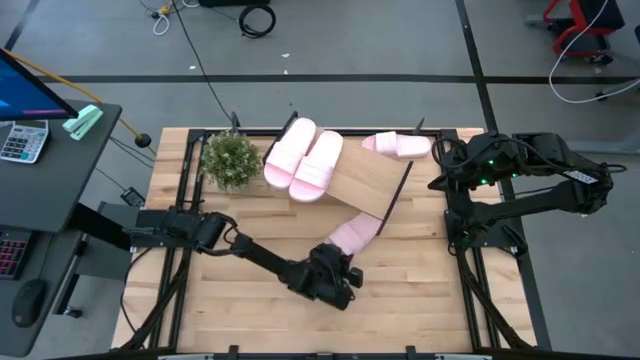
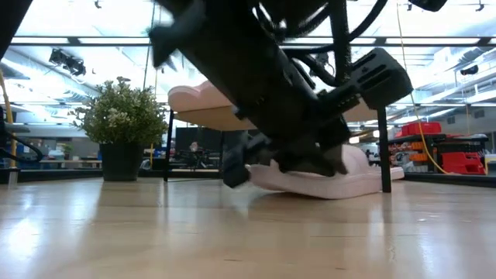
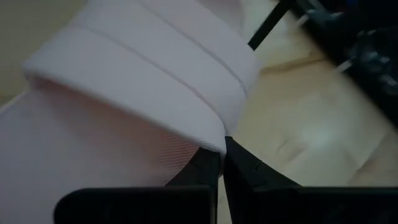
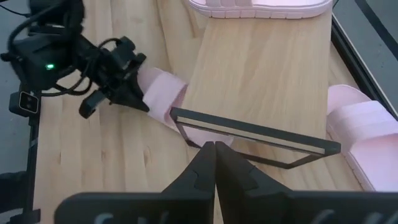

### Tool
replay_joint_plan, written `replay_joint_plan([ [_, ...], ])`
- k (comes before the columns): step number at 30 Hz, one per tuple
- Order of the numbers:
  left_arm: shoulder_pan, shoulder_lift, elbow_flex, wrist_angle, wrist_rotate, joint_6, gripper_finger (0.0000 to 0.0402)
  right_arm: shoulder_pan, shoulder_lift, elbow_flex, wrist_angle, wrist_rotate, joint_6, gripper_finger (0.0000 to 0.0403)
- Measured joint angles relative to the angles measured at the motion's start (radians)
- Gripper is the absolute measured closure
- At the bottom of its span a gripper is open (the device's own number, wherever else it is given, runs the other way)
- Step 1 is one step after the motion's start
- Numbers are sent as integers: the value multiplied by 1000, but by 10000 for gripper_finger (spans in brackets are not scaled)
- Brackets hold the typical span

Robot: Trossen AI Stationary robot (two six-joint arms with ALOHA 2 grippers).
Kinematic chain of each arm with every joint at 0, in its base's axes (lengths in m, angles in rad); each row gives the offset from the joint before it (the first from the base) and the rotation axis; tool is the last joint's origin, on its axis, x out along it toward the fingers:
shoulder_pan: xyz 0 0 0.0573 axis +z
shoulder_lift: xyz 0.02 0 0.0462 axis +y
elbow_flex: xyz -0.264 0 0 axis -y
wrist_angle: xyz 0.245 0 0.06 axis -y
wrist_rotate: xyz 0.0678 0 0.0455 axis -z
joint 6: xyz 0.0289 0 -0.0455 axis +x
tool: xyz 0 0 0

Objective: Pick and place slides into the shelf
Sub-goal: Put the pink slide on the shelf

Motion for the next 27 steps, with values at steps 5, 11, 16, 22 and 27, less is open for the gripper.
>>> replay_joint_plan([
  [5, -23, -1, 93, -410, -42, -286, 392, 0, 0, 0, 0, 0, -17, 391],
  [11, -34, 2, 165, -599, -38, -364, 392, 0, 0, 0, 0, 0, -20, 392],
  [16, -76, 2, 270, -700, -32, -361, 392, 0, 0, 0, 0, 0, -39, 393],
  [22, -136, 2, 435, -960, -13, -354, 392, 0, 0, 0, 0, 0, -66, 392],
  [27, -189, 2, 568, -1147, 2, -339, 392, 0, 0, 0, 0, -8, -73, 393],
])
